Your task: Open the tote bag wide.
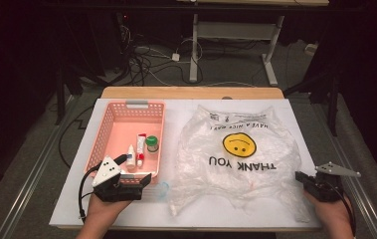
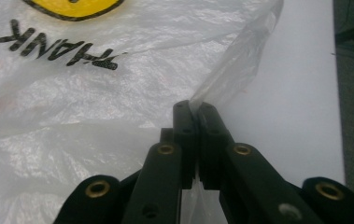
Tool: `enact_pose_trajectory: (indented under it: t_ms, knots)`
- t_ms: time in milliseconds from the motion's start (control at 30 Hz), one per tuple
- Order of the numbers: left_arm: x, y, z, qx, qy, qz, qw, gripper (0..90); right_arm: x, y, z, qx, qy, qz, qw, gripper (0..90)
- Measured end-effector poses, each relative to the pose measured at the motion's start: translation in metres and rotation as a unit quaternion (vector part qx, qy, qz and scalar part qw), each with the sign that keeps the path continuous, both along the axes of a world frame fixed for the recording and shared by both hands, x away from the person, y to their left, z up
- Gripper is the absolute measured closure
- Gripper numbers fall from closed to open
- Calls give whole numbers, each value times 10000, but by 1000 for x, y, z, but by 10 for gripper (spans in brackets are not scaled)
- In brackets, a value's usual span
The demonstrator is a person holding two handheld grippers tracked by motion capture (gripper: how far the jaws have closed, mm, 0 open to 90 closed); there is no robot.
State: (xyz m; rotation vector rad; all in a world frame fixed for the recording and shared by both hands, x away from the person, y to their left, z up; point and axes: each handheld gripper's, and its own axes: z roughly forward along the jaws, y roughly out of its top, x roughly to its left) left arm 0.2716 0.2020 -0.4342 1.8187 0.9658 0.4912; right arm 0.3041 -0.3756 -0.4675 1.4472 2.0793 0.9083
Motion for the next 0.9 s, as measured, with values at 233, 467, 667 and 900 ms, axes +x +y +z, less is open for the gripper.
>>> enact_pose_trajectory:
  t_ms: [233, 467, 667, 900]
  knots:
    - [-5, -1, -1, 4, 56, 81, 10000, 0, -26, 11, 11, 181, -227, 162, 9994, 890]
    - [-6, 1, 0, 66, 57, 120, 9999, 0, -50, 26, 5, 265, -96, 478, 9985, 889]
    - [-6, -1, -1, 58, 208, -14, 9998, 0, -62, 45, 2, 261, 4, 831, 9962, 875]
    - [-9, -4, 0, 67, 176, -120, 9998, 0, -63, 39, 13, 496, -247, 712, 9959, 601]
